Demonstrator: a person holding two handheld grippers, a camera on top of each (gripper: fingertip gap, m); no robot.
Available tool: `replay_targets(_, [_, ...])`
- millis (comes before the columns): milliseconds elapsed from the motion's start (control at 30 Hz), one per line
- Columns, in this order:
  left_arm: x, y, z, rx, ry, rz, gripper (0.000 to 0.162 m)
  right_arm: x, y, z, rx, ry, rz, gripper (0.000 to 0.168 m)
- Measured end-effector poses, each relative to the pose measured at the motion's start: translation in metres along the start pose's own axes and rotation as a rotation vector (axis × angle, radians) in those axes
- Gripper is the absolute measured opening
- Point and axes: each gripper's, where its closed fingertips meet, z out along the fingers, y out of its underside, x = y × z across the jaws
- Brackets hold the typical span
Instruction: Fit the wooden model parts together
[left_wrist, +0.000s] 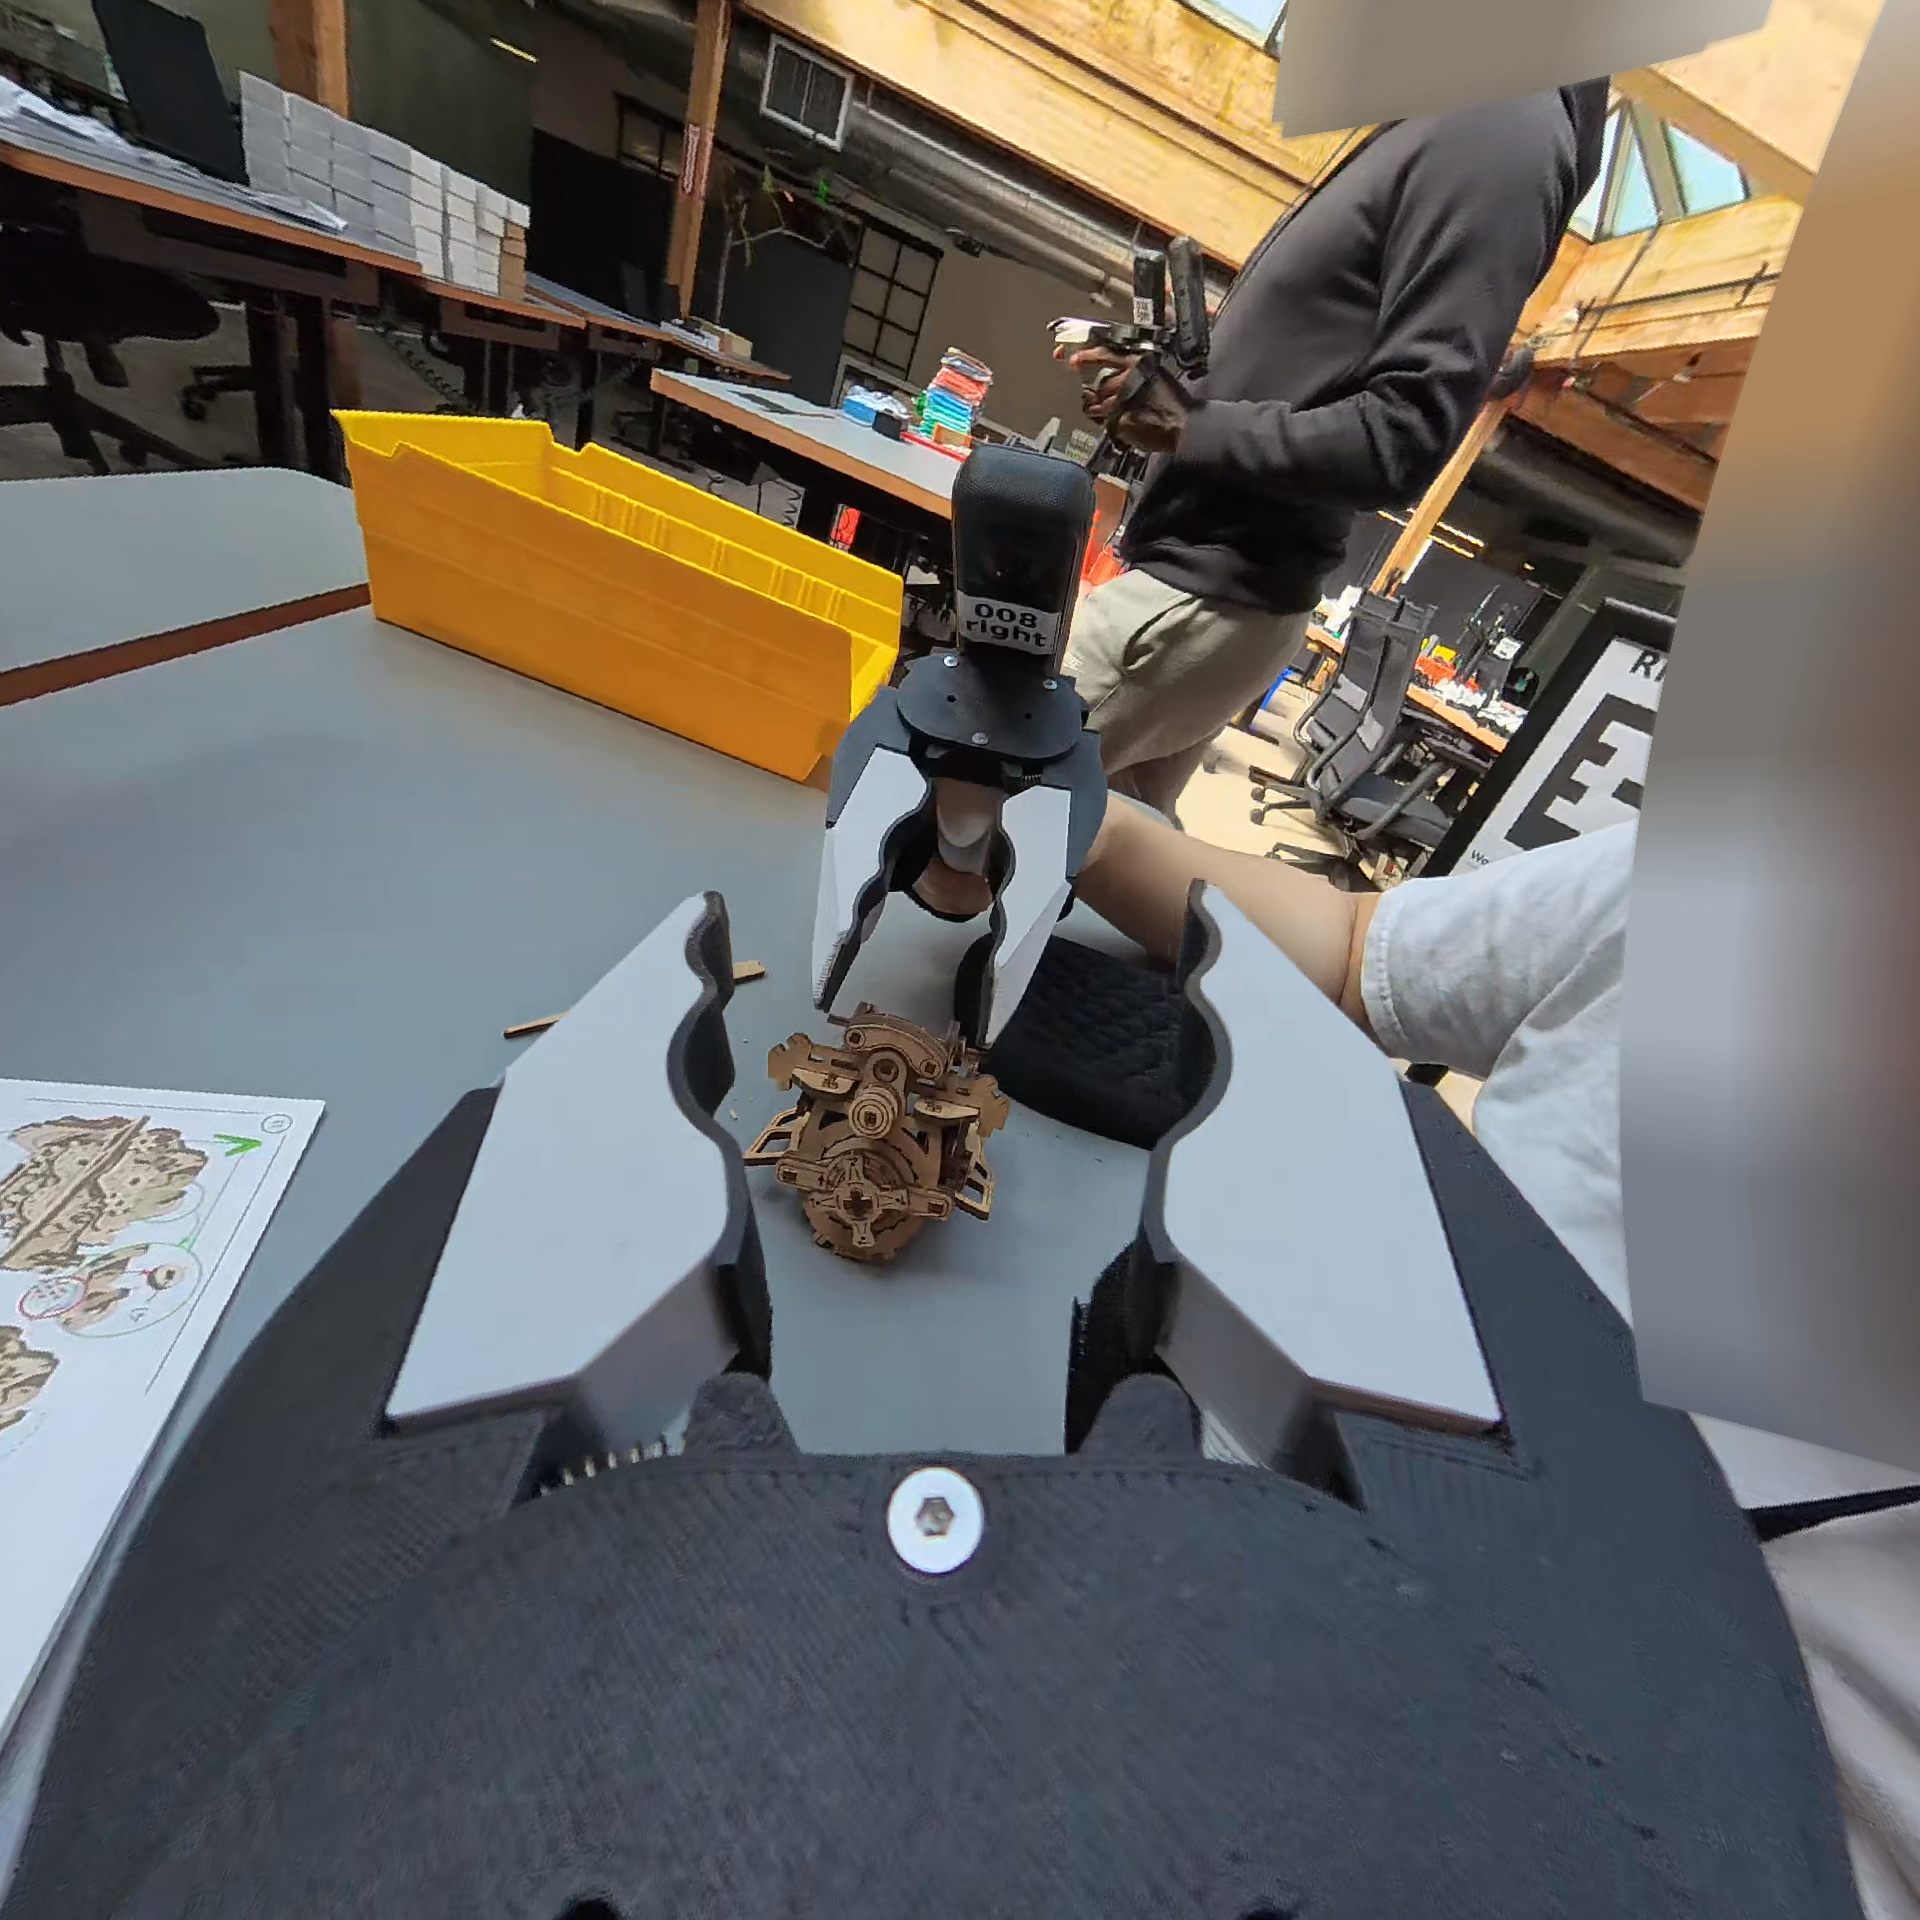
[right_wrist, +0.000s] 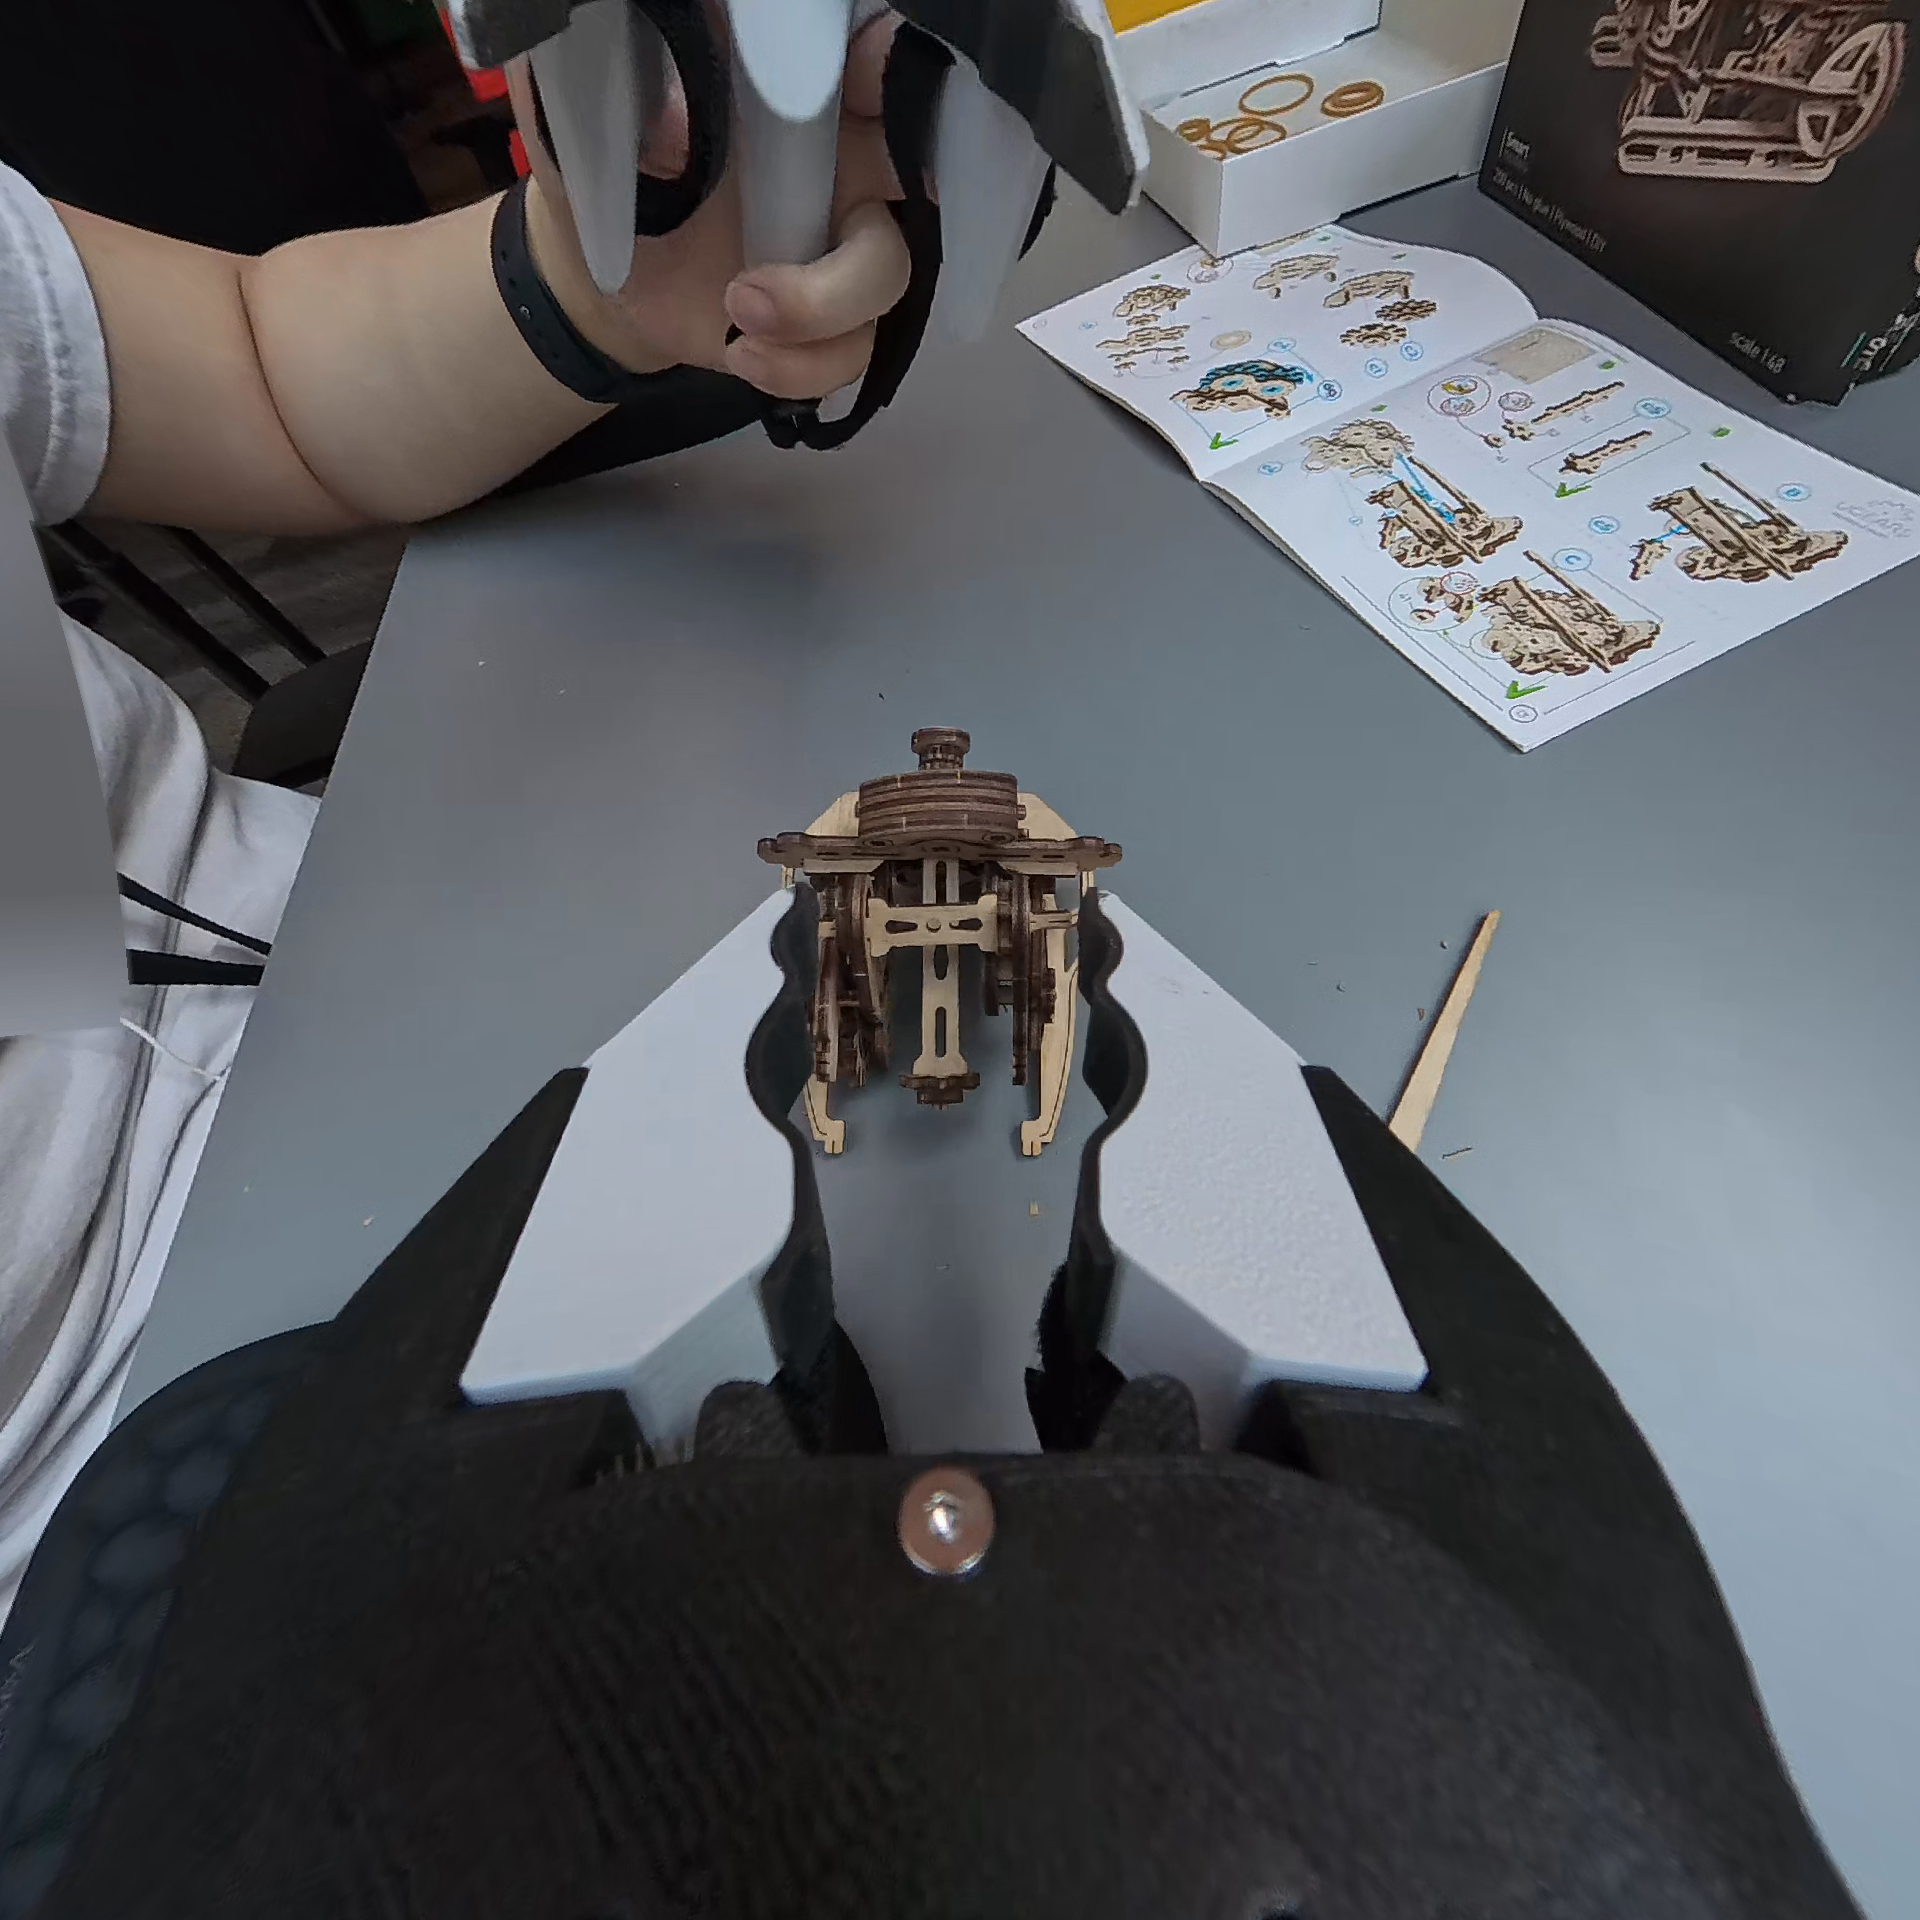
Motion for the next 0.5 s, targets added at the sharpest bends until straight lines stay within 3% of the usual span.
replay_targets(67, [-0.005,0.006,-0.001,-0.037,-0.028,0.032,0.097,0.001,0.0,0.002,-0.003,0.012,0.004,0.045])
replay_targets(500, [-0.019,0.045,0.011,-0.214,-0.085,0.027,0.096,0.0,0.003,0.004,-0.04,0.037,-0.001,0.044])
